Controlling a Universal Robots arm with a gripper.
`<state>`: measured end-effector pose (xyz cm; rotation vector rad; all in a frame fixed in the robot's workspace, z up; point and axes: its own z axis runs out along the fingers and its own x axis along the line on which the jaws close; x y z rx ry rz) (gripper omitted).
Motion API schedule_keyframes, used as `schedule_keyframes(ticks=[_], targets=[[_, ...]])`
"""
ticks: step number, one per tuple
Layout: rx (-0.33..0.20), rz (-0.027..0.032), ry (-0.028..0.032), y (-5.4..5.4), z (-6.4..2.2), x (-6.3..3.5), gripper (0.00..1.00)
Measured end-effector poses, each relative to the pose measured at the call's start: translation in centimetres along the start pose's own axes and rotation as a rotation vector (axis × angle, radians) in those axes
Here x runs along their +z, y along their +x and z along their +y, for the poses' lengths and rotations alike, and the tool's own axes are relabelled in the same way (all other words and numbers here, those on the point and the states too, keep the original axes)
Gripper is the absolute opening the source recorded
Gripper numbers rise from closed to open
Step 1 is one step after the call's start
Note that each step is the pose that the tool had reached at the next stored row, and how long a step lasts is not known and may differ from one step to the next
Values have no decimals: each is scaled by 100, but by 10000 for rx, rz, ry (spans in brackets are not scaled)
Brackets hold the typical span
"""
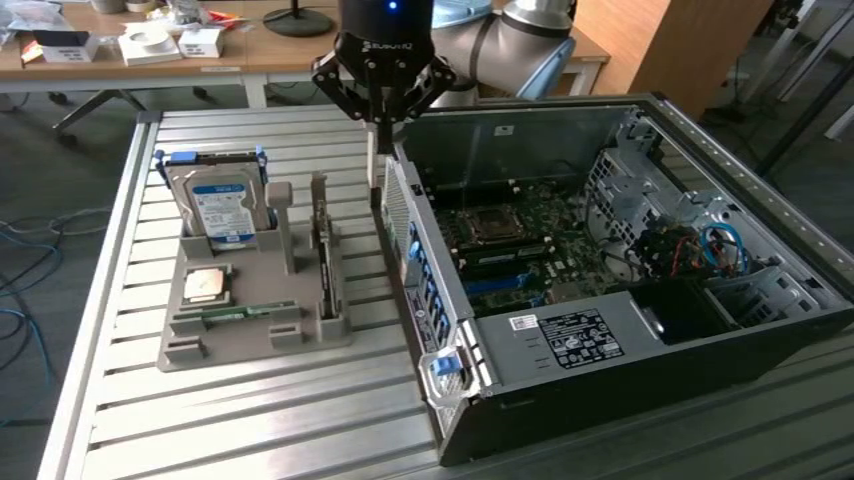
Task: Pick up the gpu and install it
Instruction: 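Reach for the gpu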
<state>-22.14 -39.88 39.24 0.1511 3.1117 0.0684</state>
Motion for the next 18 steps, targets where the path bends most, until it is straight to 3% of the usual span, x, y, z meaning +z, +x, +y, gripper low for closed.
schedule_keyframes(ticks=[9, 18], targets=[[112, -5, 2, 212, -20, -4, 11], [123, -6, 2, 229, -22, -4, 11]])
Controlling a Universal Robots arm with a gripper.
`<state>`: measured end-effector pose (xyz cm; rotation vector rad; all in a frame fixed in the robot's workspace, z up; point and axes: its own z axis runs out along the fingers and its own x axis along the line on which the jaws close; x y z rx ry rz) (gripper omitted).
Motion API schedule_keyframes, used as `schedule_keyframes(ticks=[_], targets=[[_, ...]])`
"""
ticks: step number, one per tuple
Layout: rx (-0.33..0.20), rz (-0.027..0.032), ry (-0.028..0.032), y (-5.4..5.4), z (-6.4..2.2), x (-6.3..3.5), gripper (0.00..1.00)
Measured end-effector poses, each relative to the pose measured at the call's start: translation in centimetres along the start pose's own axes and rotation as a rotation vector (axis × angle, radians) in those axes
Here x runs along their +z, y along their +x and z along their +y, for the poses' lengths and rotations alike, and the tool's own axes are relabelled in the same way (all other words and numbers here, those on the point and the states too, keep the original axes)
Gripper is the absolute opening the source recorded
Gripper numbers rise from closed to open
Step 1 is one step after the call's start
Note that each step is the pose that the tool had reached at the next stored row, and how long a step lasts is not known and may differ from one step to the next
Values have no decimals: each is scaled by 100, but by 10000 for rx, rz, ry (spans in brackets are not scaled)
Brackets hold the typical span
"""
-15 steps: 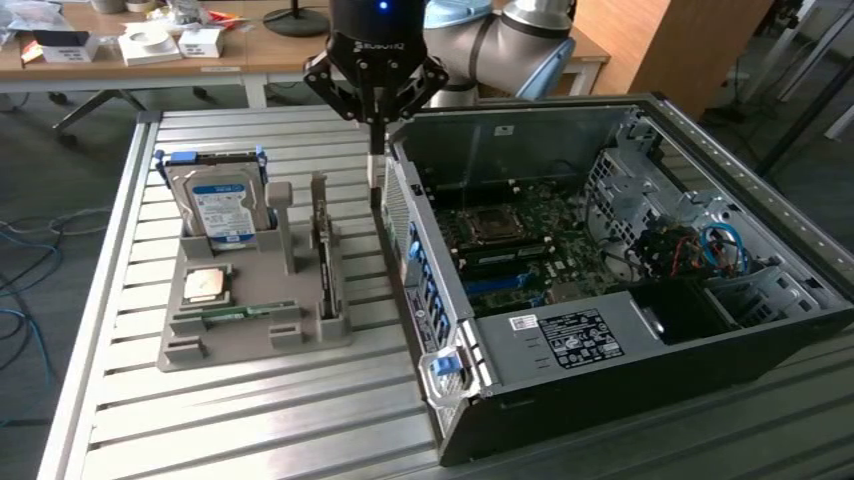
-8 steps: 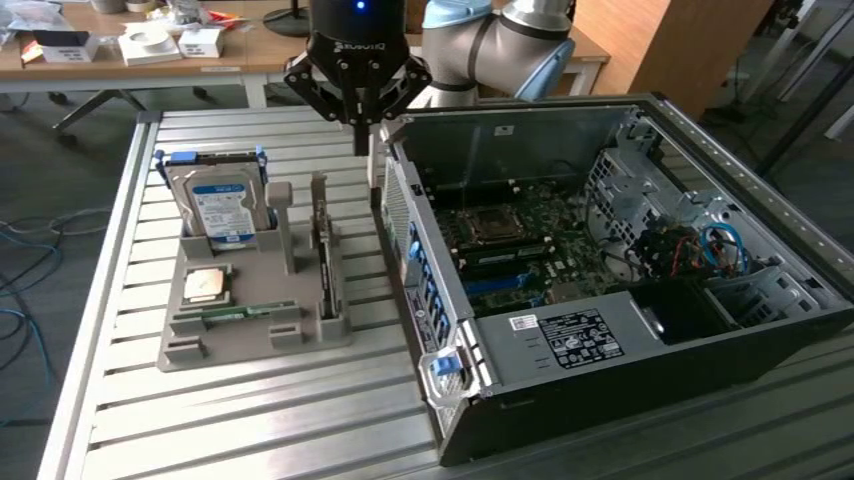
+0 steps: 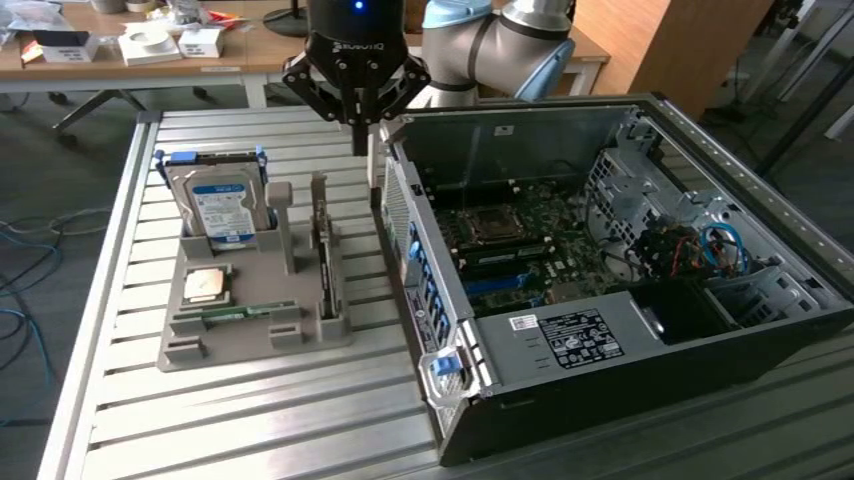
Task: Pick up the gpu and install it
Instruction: 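Reach for the gpu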
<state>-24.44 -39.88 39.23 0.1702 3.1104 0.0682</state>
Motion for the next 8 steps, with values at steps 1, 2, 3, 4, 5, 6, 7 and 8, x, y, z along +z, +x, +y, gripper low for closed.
schedule_keyframes(ticks=[1, 2, 3, 4, 5, 6, 7, 8], targets=[[0, 0, 0, 1, 0, 0, 11], [2, 0, 0, 7, -1, 0, 11], [3, 0, 1, 15, -2, -1, 11], [1, 1, 1, 22, -2, -1, 11], [1, 0, 0, 31, -4, -1, 11], [1, 0, 0, 41, -5, -1, 11], [3, 0, 0, 50, -6, -1, 11], [3, 0, 0, 59, -7, -1, 11]])
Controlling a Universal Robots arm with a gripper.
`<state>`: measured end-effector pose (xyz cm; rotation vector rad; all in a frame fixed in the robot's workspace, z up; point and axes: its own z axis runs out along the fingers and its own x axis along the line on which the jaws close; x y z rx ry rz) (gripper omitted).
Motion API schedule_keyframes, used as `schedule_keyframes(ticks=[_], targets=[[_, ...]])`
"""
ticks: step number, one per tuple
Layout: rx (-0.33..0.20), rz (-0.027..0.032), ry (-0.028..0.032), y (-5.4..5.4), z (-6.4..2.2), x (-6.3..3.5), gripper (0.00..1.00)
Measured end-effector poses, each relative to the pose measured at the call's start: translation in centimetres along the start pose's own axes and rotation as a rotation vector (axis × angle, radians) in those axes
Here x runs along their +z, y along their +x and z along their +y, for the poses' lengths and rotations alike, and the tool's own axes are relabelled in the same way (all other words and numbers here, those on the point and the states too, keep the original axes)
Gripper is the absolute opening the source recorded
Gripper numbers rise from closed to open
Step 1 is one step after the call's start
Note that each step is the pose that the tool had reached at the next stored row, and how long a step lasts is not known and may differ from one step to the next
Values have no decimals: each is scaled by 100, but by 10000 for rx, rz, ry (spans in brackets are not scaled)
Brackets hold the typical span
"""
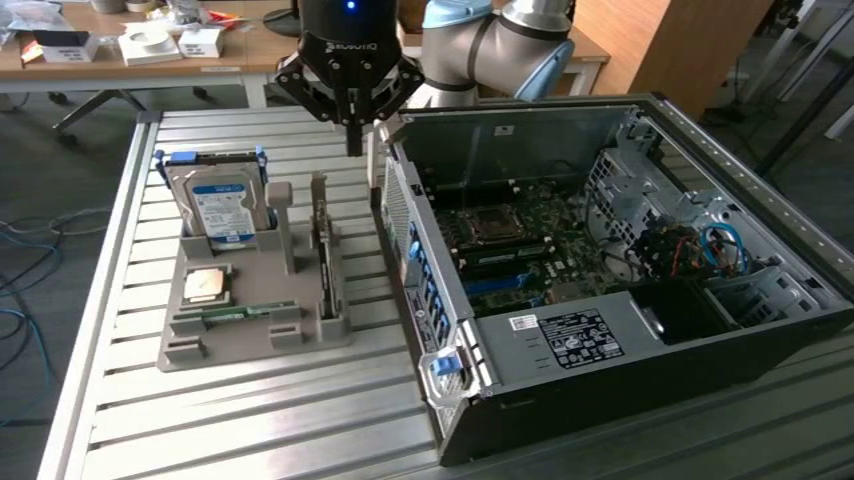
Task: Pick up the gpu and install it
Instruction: 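Reach for the gpu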
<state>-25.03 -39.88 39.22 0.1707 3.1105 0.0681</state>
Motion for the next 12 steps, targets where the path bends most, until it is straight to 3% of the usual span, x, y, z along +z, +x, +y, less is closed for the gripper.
schedule_keyframes(ticks=[12], targets=[[23, -1, 0, 139, -15, -2, 11]])
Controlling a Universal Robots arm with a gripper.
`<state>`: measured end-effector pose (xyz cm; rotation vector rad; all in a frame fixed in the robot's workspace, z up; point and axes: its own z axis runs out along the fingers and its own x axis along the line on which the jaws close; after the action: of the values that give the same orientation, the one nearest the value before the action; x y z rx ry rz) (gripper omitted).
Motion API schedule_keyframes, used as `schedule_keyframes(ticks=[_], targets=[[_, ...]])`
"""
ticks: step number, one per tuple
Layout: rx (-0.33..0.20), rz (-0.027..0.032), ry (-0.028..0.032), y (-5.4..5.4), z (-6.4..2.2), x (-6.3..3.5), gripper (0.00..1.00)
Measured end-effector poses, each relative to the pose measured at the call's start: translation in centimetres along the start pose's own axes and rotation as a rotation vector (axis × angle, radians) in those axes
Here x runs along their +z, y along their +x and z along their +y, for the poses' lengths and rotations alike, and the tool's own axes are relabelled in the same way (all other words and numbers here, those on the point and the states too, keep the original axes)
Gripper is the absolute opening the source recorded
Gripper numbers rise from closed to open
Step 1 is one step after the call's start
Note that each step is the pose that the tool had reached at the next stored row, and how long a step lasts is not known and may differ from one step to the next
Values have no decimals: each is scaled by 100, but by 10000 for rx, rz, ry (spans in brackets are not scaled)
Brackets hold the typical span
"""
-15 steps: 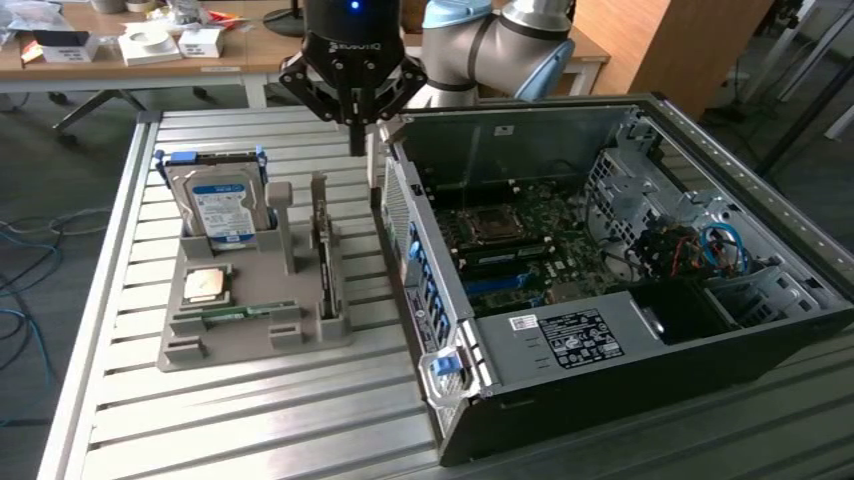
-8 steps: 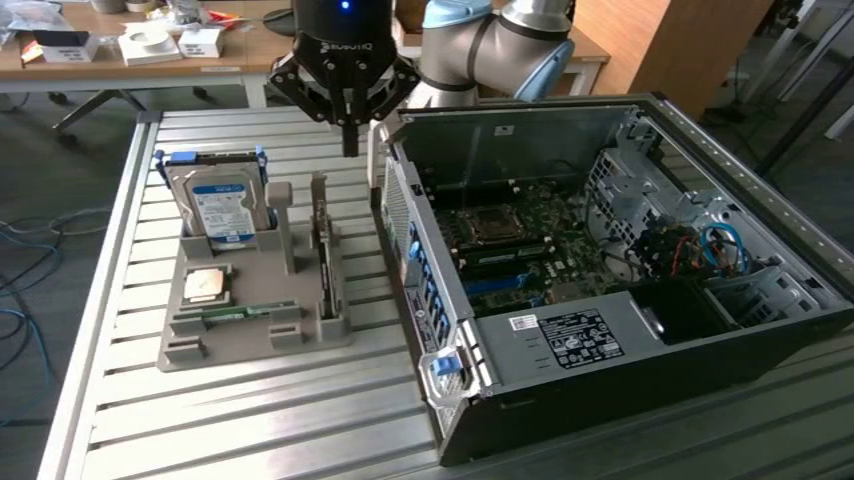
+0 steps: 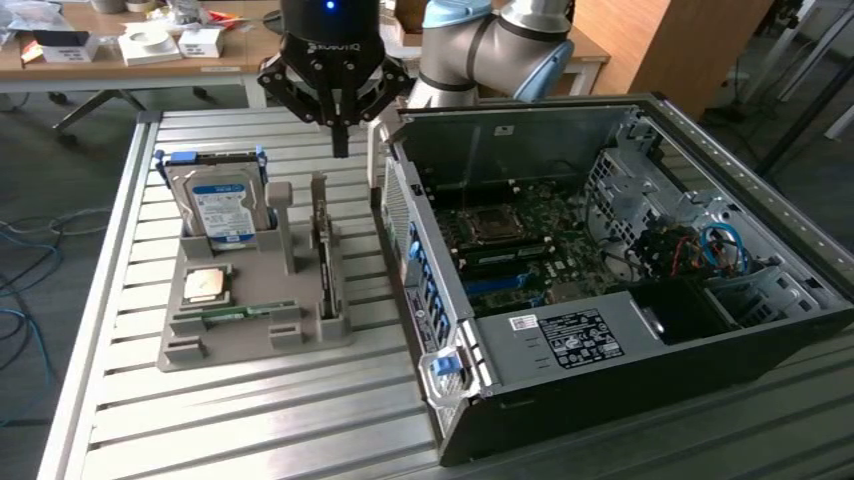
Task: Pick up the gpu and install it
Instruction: 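Reach for the gpu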
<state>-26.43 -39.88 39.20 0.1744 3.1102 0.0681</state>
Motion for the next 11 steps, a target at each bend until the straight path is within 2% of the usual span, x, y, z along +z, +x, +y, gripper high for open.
schedule_keyframes(ticks=[5, 11], targets=[[14, 0, 1, 53, -6, -1, 11], [14, -1, 1, 54, -6, -1, 11]])
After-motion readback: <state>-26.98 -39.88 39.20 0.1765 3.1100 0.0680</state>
